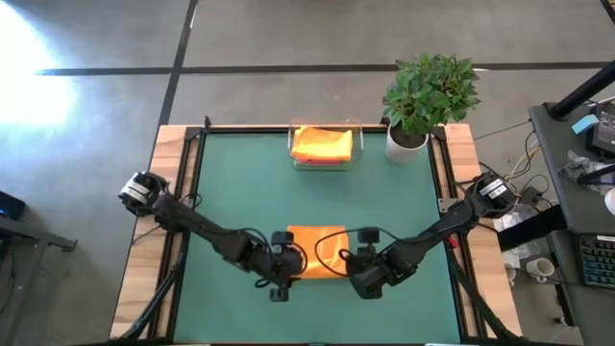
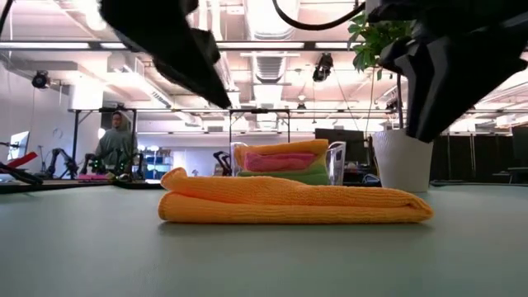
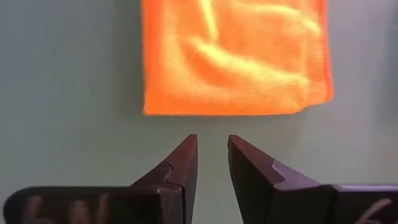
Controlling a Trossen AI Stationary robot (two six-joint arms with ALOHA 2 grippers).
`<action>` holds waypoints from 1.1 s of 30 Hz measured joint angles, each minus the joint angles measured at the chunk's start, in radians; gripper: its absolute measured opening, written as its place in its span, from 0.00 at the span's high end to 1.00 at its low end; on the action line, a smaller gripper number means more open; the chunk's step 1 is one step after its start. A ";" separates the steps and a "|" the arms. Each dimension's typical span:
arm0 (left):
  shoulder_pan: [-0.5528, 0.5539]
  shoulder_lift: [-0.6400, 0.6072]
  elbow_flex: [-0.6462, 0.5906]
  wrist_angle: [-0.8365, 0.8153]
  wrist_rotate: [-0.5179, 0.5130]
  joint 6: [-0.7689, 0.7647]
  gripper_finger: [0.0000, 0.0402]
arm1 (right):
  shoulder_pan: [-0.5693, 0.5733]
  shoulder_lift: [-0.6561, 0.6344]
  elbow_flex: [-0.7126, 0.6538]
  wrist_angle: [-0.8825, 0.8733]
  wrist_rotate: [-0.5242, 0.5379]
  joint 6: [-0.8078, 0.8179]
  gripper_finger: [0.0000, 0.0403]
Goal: Fold microfiber towels
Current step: Put the folded orange towel into the transparent bin
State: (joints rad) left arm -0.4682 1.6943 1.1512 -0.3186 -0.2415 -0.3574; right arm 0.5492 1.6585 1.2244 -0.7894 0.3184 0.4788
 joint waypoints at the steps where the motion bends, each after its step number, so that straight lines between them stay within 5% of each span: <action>1: -0.007 0.000 0.007 -0.039 -0.002 0.004 0.56 | 0.000 0.000 -0.002 -0.001 -0.016 -0.010 0.80; 12: -0.038 0.011 0.086 -0.209 -0.046 0.028 0.56 | 0.060 -0.041 -0.040 -0.142 -0.135 -0.013 0.81; 24: -0.053 0.155 0.119 -0.189 -0.043 0.051 0.56 | 0.119 -0.090 -0.280 0.431 -0.107 0.001 0.81; 33: -0.051 0.216 0.118 -0.174 -0.051 0.050 0.56 | 0.056 -0.072 -0.265 0.505 -0.063 -0.085 0.74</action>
State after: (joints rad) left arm -0.5194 1.9100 1.2694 -0.4927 -0.2924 -0.3077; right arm 0.6048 1.5864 0.9593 -0.2845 0.2555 0.3934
